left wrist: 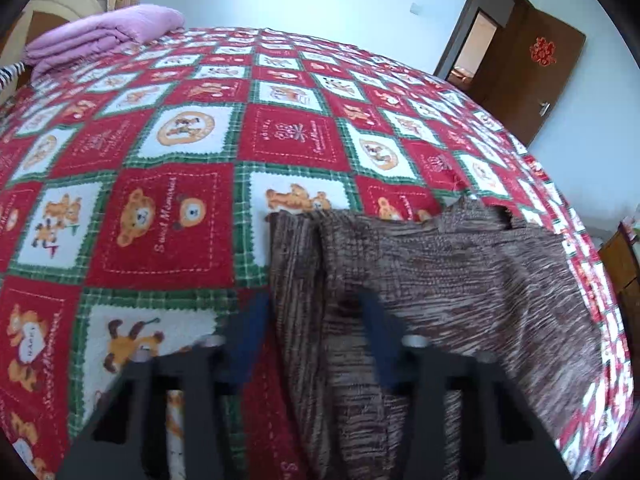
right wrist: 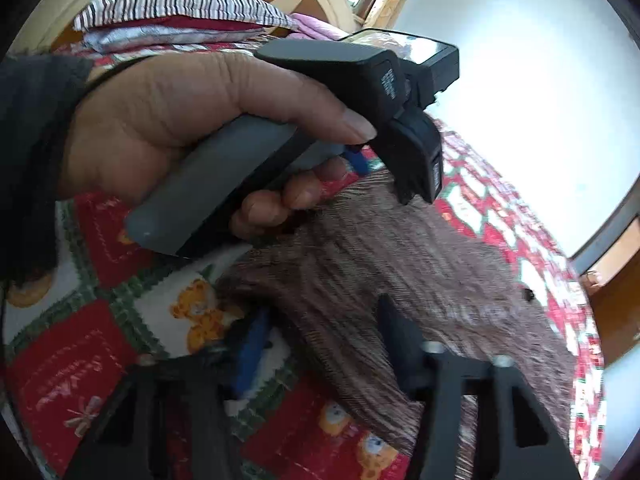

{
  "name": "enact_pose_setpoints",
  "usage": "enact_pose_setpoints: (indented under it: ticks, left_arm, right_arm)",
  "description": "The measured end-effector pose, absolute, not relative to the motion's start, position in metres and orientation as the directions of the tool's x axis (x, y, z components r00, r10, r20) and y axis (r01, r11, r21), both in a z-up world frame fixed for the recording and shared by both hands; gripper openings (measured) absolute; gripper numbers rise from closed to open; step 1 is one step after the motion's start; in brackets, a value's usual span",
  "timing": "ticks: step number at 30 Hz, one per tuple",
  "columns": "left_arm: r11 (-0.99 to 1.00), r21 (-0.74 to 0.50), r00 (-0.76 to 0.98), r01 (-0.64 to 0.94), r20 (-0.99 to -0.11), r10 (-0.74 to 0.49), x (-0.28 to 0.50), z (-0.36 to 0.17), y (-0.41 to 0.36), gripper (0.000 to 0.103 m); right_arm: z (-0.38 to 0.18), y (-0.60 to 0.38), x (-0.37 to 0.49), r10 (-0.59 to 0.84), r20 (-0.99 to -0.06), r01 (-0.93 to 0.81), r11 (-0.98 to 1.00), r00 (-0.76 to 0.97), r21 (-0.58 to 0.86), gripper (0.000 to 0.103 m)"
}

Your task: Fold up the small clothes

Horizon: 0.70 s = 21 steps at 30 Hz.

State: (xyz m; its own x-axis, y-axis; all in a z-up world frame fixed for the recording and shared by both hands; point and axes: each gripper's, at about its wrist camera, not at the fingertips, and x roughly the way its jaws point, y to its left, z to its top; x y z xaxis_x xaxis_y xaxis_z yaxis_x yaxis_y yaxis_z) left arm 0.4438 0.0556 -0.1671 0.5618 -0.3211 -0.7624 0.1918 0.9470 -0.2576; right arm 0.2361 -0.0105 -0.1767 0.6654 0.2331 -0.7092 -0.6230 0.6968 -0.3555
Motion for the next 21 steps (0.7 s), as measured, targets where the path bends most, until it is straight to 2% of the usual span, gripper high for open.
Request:
enact_pose_setpoints:
  ticks: [1,10,17,21]
  left_arm:
    - [0.938,-0.284,0.552,0.199,-0.759,-0.347,0.445,-0.167,0.056,0.012]
    - [0.919,-0.363,0.559,0.154,-0.735,-0.384,0.438,-0.134,0.059,0.010]
    - [0.903,-0.381,0.586,0.199,-0.692,-0.421,0.428,-0.092,0.034,0.009]
    - [0.908,-0.350,0.601,0.231,-0.682,-0.416,0.424,-0.071,0.008,0.009]
  right_arm:
    - [-0.177,-0.010,0.235,0.229,-0.712,-0.623,0.696,0.664,-0.357,0.007]
    - [-0.143,-0.056,0.221,0.326,-0.662,-0.591,0.777,0.675,-0.219,0.007]
    - [-0.120,-0.107,0.212,0.358,-0.612,-0.533,0.837,0.705,-0.126,0.004]
    - [-0.106,-0.141,0.209,0.356,-0.584,-0.484,0.872,0.729,-0.074,0.004]
